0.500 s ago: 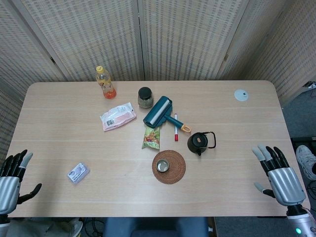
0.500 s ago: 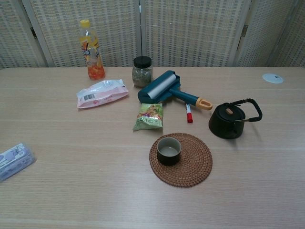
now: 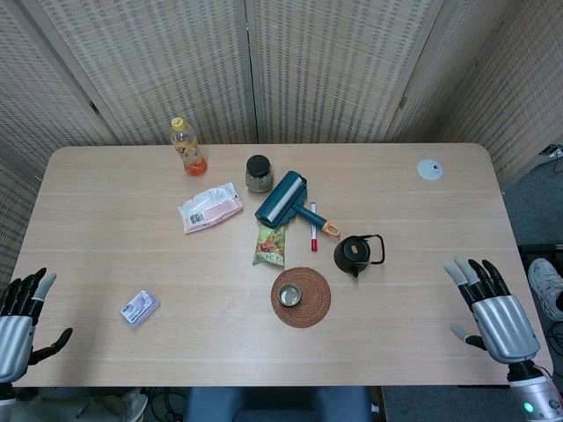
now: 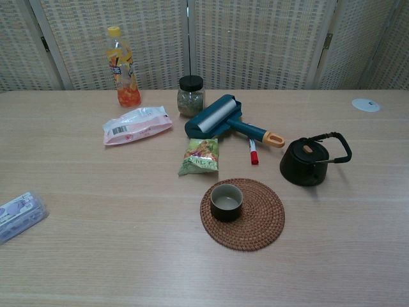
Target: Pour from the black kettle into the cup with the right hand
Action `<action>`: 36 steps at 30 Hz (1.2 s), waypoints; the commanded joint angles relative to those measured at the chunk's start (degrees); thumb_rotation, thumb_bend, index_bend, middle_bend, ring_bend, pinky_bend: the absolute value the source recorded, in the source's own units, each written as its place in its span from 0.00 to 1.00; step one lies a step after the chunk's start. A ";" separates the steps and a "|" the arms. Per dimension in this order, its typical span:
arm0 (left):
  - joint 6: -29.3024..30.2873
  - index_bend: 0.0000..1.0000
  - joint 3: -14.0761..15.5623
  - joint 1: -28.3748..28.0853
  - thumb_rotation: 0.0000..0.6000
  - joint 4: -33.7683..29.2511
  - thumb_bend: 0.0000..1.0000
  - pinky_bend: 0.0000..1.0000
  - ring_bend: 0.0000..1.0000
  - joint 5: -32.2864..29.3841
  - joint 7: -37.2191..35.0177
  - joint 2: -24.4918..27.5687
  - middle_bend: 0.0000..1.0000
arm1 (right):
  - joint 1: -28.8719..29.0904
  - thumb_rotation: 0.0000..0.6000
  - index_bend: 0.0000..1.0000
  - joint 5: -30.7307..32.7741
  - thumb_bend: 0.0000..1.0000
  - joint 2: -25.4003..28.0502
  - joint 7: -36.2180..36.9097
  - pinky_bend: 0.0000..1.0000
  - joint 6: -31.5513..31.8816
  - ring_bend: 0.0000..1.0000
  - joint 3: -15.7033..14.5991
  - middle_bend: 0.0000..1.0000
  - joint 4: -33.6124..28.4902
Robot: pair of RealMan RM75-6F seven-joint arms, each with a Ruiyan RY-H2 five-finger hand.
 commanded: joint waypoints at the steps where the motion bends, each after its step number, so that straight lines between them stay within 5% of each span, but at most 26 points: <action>1: 0.00 0.00 0.00 -0.01 1.00 0.09 0.24 0.00 0.01 0.05 -0.04 -0.05 0.00 | 0.97 1.00 0.00 1.49 0.10 0.60 -0.32 0.04 -1.91 0.00 0.50 0.03 -0.71; 16: 0.21 0.00 0.27 0.48 1.00 0.45 0.24 0.00 0.01 -0.05 -0.46 -0.10 0.00 | 9.32 1.00 0.00 9.16 0.09 0.97 -4.15 0.04 -14.98 0.00 4.28 0.06 -2.95; 25: 0.07 0.00 0.34 0.46 1.00 0.42 0.24 0.00 0.01 0.09 -0.29 -0.17 0.00 | 14.42 1.00 0.06 16.00 0.05 -1.68 -8.07 0.04 -21.74 0.08 6.90 0.27 -4.02; 36: -0.29 0.00 0.41 0.43 1.00 0.31 0.24 0.00 0.01 0.03 -0.04 -0.28 0.00 | 18.44 1.00 0.10 23.18 0.04 -4.45 -13.08 0.04 -26.73 0.09 7.41 0.28 -2.11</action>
